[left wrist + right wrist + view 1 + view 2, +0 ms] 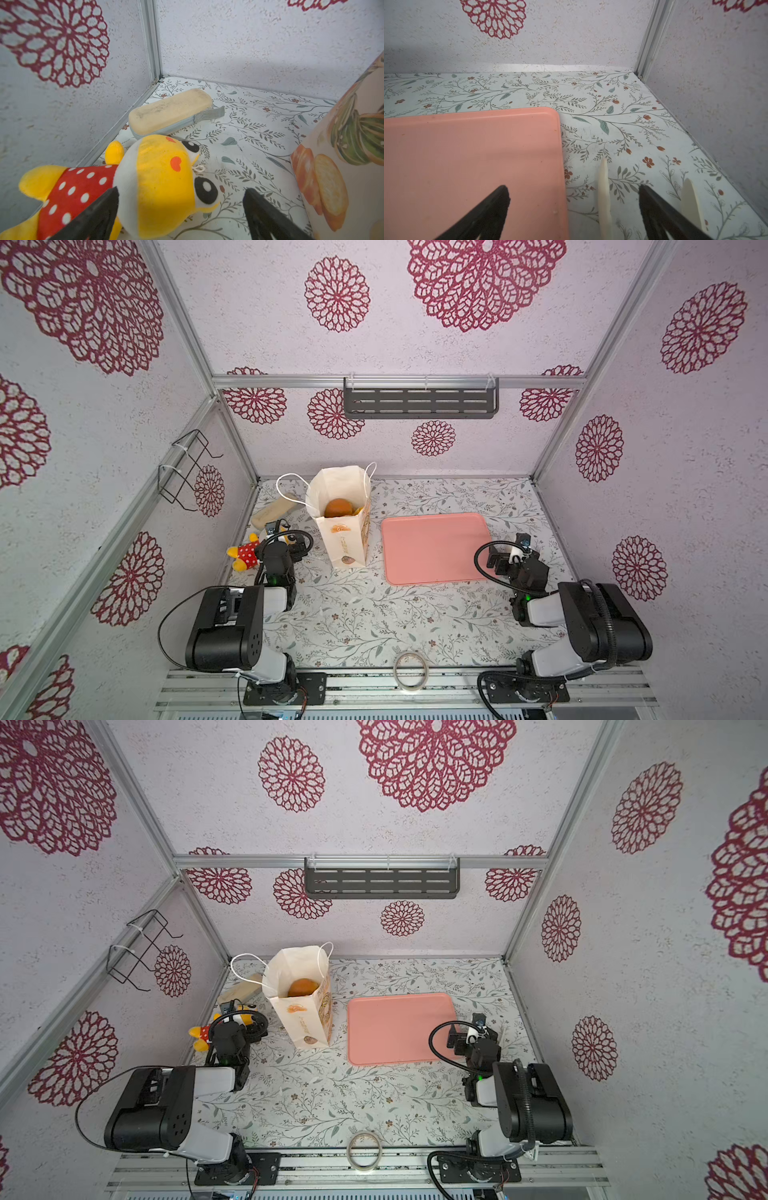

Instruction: Take the fake bread out of the paper bag

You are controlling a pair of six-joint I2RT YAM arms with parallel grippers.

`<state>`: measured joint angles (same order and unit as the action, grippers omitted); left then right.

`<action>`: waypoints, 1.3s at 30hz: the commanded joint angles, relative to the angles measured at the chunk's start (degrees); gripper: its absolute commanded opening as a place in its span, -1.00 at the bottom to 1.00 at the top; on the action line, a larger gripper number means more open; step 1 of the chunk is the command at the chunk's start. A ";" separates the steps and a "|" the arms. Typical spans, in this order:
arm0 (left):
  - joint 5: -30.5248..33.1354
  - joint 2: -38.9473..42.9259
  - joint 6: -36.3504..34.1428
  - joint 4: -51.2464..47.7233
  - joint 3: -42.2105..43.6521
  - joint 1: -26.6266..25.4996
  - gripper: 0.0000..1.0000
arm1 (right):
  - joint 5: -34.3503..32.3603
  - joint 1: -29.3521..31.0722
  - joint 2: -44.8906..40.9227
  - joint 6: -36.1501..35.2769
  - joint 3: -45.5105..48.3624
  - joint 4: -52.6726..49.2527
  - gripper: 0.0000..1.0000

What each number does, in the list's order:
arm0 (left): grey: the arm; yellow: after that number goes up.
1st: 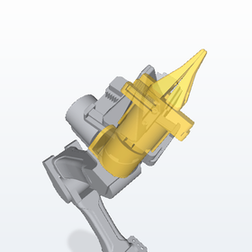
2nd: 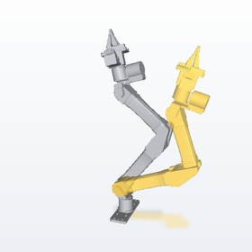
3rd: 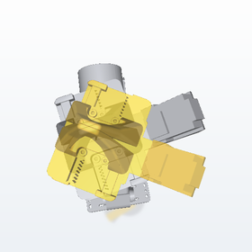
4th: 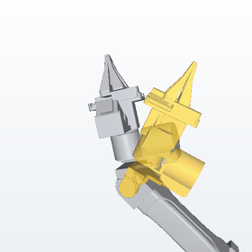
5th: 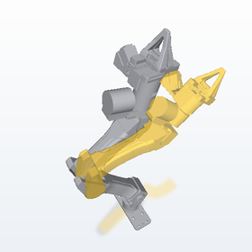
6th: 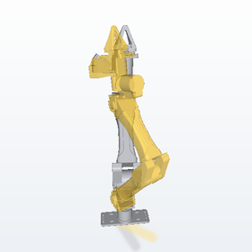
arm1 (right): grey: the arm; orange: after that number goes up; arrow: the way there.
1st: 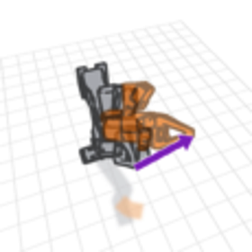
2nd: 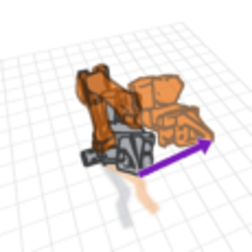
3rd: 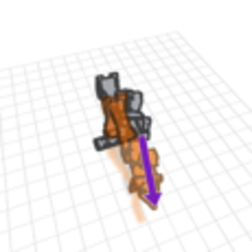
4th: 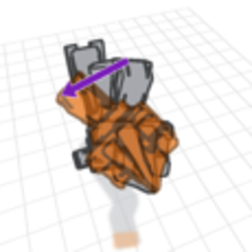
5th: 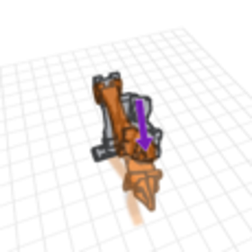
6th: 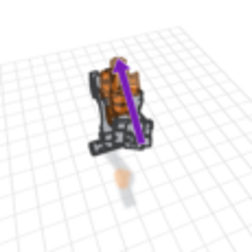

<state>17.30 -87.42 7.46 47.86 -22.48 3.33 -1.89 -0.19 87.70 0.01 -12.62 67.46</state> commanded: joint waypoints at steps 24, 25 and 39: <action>1.20 -0.47 -1.30 2.56 -0.81 -0.17 0.95 | -5.86 0.19 0.19 1.82 -2.06 1.05 0.98; 1.16 -0.48 -1.24 2.52 -0.78 -0.17 0.95 | -6.06 0.19 0.19 1.83 -2.09 0.98 0.98; 11.53 19.34 10.99 -37.00 -12.09 -1.76 0.95 | -18.52 -3.39 -34.03 23.53 -13.39 -51.78 0.98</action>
<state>25.23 -72.51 11.29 26.30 -32.08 1.26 -19.66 -1.30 59.72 12.14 -18.65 38.63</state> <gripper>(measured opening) 0.974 0.990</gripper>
